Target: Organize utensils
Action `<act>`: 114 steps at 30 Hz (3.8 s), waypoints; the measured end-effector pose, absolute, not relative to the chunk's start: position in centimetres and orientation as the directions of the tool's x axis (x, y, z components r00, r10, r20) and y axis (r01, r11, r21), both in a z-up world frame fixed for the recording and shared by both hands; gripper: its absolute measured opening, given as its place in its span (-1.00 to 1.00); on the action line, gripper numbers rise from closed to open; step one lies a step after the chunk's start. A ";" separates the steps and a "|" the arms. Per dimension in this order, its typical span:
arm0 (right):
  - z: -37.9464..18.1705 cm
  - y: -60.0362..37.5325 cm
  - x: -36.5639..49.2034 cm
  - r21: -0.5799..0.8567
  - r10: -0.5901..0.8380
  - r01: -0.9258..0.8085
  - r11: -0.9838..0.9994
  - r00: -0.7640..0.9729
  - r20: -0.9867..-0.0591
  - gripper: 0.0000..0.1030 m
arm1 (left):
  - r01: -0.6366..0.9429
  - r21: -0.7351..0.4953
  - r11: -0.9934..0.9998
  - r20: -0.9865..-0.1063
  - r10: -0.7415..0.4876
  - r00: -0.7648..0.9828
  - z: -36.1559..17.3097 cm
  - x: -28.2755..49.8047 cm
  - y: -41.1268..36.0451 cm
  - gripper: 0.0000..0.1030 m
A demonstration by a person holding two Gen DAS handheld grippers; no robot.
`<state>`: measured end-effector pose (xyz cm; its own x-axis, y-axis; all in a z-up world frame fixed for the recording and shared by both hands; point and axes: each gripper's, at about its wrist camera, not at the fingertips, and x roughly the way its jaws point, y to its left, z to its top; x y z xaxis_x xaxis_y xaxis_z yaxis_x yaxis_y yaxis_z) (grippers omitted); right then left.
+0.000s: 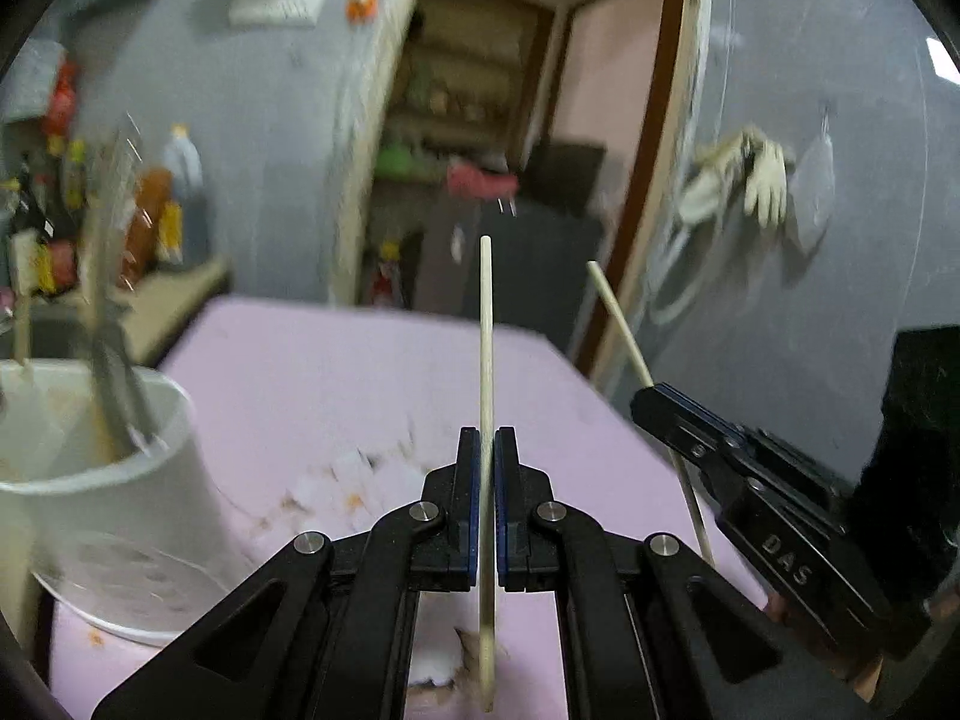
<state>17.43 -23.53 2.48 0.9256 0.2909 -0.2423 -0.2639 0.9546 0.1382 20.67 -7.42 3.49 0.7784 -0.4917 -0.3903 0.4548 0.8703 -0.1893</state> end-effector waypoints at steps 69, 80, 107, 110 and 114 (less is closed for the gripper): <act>3.5 -5.5 22.1 0.167 0.432 -0.429 0.888 0.902 0.021 -0.93 | 0.046 -0.319 0.947 -0.230 -0.124 0.965 2.6 21.4 14.0 -0.94; 3.8 -7.2 21.4 0.197 0.446 -0.428 0.882 0.894 -0.053 -0.82 | 0.050 -0.360 0.931 -0.280 -0.160 0.947 3.4 19.1 13.9 -0.47; 5.7 -16.1 11.3 0.133 0.356 -0.336 0.933 0.917 -0.181 -0.05 | 0.089 -0.205 0.975 -0.409 -0.168 0.897 4.4 12.6 8.6 0.09; 5.8 -16.6 10.2 0.122 0.334 -0.316 0.941 0.924 -0.184 0.05 | 0.107 -0.195 0.975 -0.407 -0.180 0.896 4.3 11.9 8.1 0.13; 5.9 -17.2 8.8 0.121 0.312 -0.294 0.948 0.933 -0.177 0.30 | 0.122 -0.193 0.974 -0.400 -0.191 0.897 4.3 11.0 7.6 0.22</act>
<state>8.83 -17.20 5.87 0.9334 0.3124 -0.1768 -0.2943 0.9480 0.1212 11.01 7.64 4.25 0.8965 -0.1913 -0.3996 0.1216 0.9736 -0.1932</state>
